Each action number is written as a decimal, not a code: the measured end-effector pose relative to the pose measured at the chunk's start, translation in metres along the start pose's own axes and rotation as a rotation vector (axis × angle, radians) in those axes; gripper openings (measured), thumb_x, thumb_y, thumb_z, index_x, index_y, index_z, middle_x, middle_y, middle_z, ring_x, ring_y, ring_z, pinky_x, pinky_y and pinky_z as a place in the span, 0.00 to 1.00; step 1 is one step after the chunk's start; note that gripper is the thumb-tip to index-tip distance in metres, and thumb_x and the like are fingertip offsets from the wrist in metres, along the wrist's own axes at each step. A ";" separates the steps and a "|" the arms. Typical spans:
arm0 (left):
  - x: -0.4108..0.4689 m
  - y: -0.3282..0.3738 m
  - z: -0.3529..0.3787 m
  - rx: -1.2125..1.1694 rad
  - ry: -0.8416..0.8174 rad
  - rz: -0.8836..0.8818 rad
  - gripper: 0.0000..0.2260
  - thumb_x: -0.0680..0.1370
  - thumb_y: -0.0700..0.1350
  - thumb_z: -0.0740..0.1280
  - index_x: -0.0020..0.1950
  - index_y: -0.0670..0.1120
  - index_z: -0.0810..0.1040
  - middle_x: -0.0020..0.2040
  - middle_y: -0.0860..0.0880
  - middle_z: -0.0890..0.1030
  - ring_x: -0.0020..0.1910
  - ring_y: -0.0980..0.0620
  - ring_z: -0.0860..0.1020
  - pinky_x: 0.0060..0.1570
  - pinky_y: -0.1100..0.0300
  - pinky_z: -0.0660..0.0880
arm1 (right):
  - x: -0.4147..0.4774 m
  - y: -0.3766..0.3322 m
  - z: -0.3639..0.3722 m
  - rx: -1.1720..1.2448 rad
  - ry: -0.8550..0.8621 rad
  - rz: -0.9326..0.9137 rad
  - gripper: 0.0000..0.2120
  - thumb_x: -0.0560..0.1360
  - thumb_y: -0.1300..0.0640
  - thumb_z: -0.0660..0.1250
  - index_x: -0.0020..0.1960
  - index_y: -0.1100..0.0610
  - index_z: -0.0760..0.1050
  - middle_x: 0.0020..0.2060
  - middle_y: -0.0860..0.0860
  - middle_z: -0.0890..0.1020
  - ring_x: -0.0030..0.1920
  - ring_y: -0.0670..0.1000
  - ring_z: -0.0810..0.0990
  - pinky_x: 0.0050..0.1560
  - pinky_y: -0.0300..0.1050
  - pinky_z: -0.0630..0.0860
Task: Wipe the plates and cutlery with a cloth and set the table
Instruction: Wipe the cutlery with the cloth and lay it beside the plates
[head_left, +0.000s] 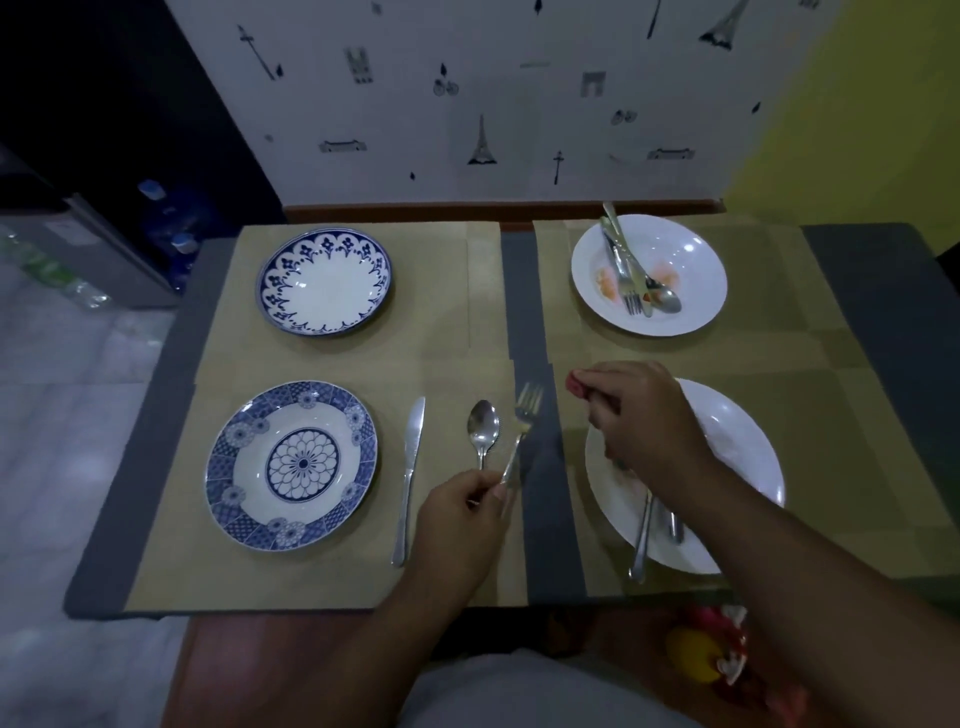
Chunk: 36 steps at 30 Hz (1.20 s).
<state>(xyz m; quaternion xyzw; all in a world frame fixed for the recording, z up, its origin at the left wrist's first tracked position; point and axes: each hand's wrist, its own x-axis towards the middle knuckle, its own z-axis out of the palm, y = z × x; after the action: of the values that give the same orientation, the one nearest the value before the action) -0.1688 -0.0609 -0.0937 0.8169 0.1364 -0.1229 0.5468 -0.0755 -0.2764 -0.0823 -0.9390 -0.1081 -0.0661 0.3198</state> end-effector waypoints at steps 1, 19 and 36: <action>0.001 -0.009 -0.006 0.020 0.051 -0.023 0.08 0.78 0.40 0.69 0.45 0.53 0.84 0.34 0.59 0.83 0.33 0.64 0.78 0.36 0.71 0.71 | -0.004 -0.005 0.006 0.011 -0.031 0.000 0.15 0.73 0.66 0.69 0.57 0.55 0.83 0.50 0.49 0.86 0.46 0.47 0.82 0.52 0.52 0.80; 0.028 -0.055 -0.022 0.212 0.171 -0.147 0.06 0.75 0.41 0.71 0.49 0.48 0.86 0.41 0.54 0.84 0.39 0.60 0.79 0.36 0.75 0.67 | -0.035 -0.055 0.058 0.089 -0.224 0.008 0.14 0.74 0.63 0.70 0.58 0.51 0.82 0.52 0.44 0.85 0.51 0.42 0.78 0.56 0.44 0.74; 0.033 -0.018 0.008 0.286 0.122 0.179 0.07 0.75 0.40 0.71 0.53 0.48 0.83 0.45 0.52 0.81 0.43 0.59 0.78 0.43 0.75 0.69 | -0.048 -0.053 0.021 0.239 -0.149 0.289 0.13 0.77 0.62 0.68 0.57 0.48 0.83 0.44 0.44 0.85 0.43 0.41 0.81 0.50 0.41 0.80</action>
<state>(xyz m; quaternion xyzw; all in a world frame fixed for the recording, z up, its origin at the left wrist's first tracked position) -0.1447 -0.0592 -0.1234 0.9011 0.0774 -0.0421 0.4245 -0.1342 -0.2304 -0.0773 -0.9024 -0.0027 0.0636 0.4263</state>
